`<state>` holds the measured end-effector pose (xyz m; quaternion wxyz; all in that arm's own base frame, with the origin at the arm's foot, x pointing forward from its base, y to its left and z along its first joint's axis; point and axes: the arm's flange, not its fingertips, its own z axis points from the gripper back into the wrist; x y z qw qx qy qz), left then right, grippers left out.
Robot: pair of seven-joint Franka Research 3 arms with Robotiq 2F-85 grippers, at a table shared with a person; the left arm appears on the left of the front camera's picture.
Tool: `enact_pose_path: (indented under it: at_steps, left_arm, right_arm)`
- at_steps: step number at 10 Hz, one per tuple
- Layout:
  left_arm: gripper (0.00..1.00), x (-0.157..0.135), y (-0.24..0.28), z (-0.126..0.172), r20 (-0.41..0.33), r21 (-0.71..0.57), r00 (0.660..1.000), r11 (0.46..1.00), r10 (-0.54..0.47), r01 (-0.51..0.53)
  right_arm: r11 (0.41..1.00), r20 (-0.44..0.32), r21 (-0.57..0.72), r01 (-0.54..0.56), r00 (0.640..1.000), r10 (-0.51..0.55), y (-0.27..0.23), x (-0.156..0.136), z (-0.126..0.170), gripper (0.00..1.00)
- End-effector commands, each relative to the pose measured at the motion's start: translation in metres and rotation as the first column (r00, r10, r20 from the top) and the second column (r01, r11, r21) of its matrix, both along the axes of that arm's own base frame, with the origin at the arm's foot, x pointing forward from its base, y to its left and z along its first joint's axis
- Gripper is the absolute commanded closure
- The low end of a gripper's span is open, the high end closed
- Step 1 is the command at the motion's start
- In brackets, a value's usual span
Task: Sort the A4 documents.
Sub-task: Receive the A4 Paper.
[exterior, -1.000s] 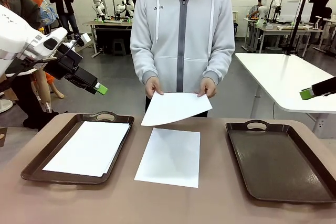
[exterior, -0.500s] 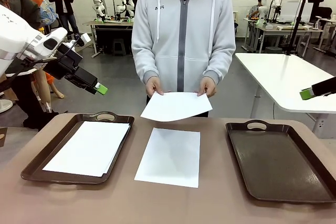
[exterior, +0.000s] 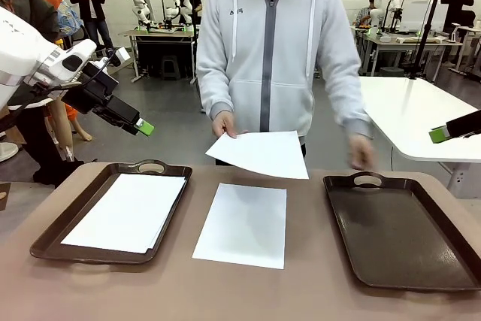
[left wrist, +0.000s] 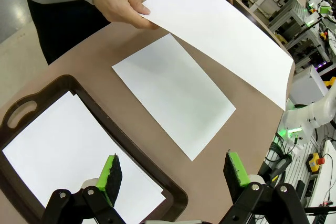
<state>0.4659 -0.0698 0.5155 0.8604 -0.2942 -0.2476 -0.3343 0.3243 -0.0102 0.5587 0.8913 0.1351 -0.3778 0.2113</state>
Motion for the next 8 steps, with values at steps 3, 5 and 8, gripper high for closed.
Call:
enact_pose_path:
  at_steps: [3,5,8]
  left_arm:
    - [0.0,0.0002,0.0008,0.001,0.005,0.0,1.0,1.0,0.004,-0.004]
    - [0.0,0.0002,0.0008,0.001,0.005,0.0,1.0,1.0,0.004,-0.004]
    - [0.0,0.0002,0.0008,0.001,0.005,0.0,1.0,1.0,0.004,-0.004]
  right_arm:
    - [1.0,-0.003,0.017,-0.012,1.0,0.012,-0.0002,0.0008,-0.0015,0.0]
    - [1.0,-0.003,0.017,-0.012,1.0,0.012,-0.0002,0.0008,-0.0015,0.0]
    - [1.0,-0.003,0.017,-0.012,1.0,0.012,-0.0002,0.0008,-0.0015,0.0]
